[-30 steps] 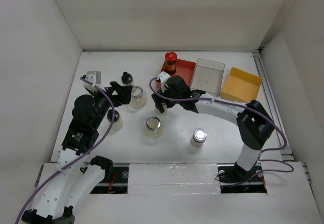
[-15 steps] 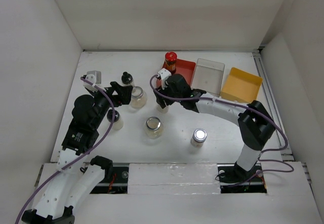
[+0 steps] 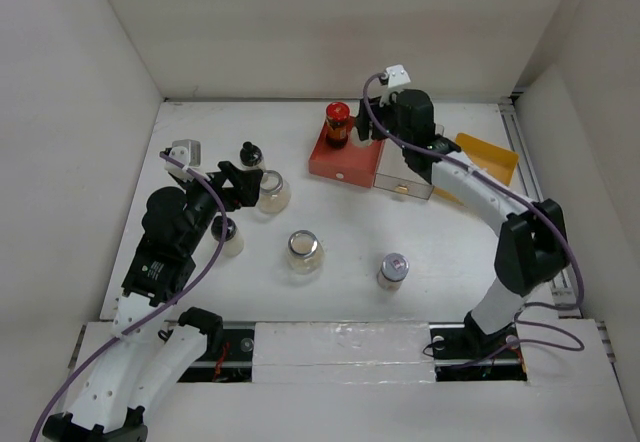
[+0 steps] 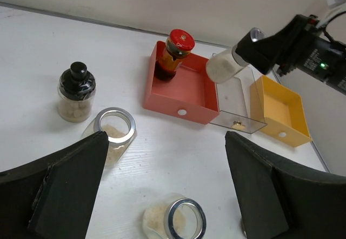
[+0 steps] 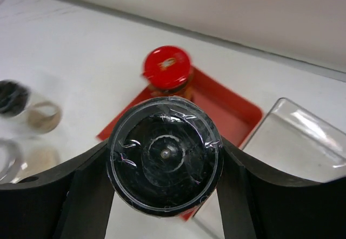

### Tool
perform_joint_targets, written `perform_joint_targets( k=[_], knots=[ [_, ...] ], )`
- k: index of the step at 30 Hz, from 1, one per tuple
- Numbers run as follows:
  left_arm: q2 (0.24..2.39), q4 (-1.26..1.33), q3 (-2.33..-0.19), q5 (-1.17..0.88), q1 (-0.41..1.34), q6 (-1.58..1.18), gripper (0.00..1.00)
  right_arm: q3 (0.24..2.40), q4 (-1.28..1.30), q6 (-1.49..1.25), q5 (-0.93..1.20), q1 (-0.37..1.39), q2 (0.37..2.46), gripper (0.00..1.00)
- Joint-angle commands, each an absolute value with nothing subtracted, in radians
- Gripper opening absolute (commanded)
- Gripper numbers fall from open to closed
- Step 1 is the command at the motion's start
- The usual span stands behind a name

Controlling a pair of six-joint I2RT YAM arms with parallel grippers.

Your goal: Organize the condiment bottles

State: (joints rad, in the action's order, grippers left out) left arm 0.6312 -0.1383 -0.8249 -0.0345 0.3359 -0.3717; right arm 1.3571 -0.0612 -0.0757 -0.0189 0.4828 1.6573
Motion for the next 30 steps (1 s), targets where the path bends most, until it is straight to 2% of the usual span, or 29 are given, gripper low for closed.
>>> perform_joint_targets(
  k=[1, 14, 17, 18, 21, 24, 28, 30],
  knots=[
    [0.621, -0.086, -0.824, -0.049, 0.331, -0.370, 0.85, 1.463, -0.184, -0.089, -0.028, 0.424, 1.760, 0.59],
    [0.630, -0.086, -0.824, -0.040, 0.331, -0.370, 0.85, 1.684, -0.230, -0.071, 0.037, 0.354, 2.051, 0.60],
    [0.630, -0.086, -0.824, -0.040, 0.331, -0.370, 0.85, 1.684, -0.230, -0.071, 0.028, 0.354, 2.075, 0.66],
    [0.640, -0.086, -0.824, -0.040, 0.331, -0.370, 0.85, 1.684, -0.230, -0.071, 0.028, 0.354, 2.085, 0.74],
    [0.640, -0.086, -0.824, -0.040, 0.331, -0.370, 0.85, 1.684, -0.230, -0.071, 0.028, 0.354, 2.085, 0.89],
    [0.640, -0.086, -0.824, -0.049, 0.331, -0.370, 0.85, 1.674, -0.230, -0.071, 0.028, 0.354, 2.045, 0.98],
    [0.640, -0.086, -0.824, -0.037, 0.331, -0.370, 0.85, 1.599, -0.230, -0.071, 0.049, 0.390, 1.930, 1.00],
    [0.631, -0.095, -0.824, -0.014, 0.331, -0.370, 0.85, 1.560, -0.230, -0.045, 0.061, 0.419, 1.847, 0.94]
  ],
)
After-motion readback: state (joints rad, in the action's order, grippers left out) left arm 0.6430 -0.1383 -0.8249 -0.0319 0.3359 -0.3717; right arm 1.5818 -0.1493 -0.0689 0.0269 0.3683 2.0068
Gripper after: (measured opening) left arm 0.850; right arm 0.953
